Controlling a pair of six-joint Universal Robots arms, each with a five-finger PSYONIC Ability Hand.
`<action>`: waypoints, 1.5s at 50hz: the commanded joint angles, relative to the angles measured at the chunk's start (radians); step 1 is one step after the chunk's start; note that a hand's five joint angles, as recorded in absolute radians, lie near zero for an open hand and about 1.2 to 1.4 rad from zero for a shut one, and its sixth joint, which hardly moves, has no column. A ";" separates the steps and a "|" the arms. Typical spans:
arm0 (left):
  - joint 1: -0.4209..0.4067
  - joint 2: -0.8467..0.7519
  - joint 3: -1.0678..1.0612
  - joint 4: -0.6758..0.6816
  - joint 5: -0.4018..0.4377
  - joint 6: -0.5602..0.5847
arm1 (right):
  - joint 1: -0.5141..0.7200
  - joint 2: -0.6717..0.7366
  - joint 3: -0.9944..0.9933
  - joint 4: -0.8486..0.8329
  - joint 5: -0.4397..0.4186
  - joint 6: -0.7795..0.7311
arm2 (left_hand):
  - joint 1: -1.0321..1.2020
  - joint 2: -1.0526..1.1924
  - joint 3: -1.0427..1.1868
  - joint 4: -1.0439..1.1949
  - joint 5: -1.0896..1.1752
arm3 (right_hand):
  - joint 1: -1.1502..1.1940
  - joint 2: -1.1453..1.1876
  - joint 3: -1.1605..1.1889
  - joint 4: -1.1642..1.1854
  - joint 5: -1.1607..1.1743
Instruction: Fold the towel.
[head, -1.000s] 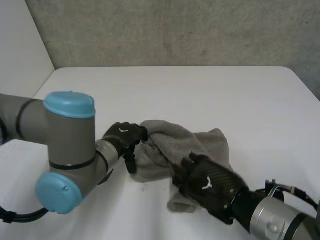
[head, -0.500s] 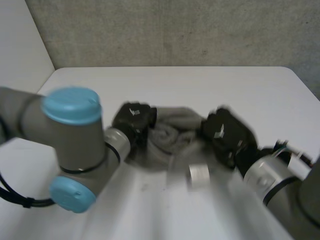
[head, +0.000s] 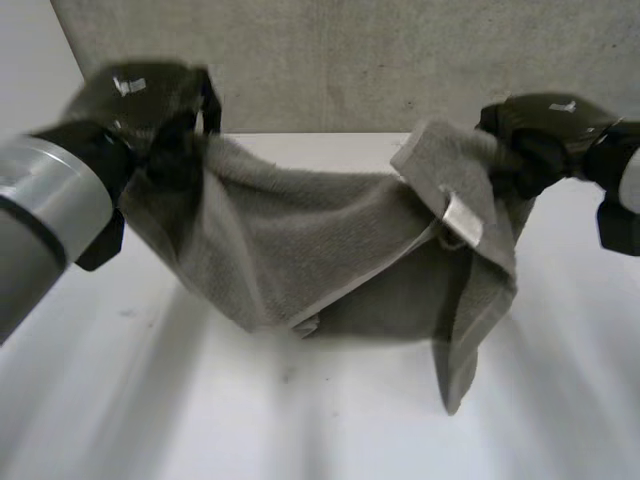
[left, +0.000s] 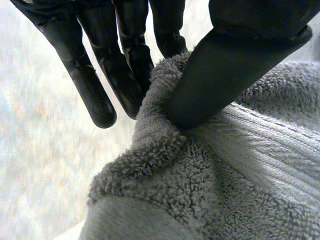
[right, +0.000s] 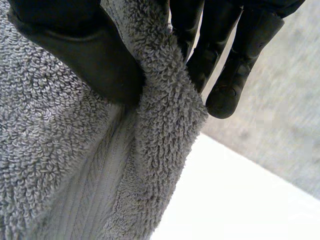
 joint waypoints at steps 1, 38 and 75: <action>0.081 -0.252 0.003 0.005 0.018 0.005 | 0.011 0.260 -0.090 -0.004 -0.014 -0.019 | 0.215 0.181 0.183 0.179 0.204 | 0.076 0.080 0.068 0.060 0.068; 0.100 -0.310 0.054 0.074 0.016 0.012 | 0.215 0.164 -0.090 -0.201 0.204 -0.086 | -0.912 -0.946 -0.944 -0.948 -0.923 | -1.146 -1.141 -1.154 -1.162 -1.154; -0.065 -0.451 -0.331 0.478 -0.097 0.272 | 0.555 0.368 0.248 -0.597 0.588 -0.508 | -0.434 -0.468 -0.466 -0.470 -0.445 | -1.104 -1.099 -1.112 -1.119 -1.112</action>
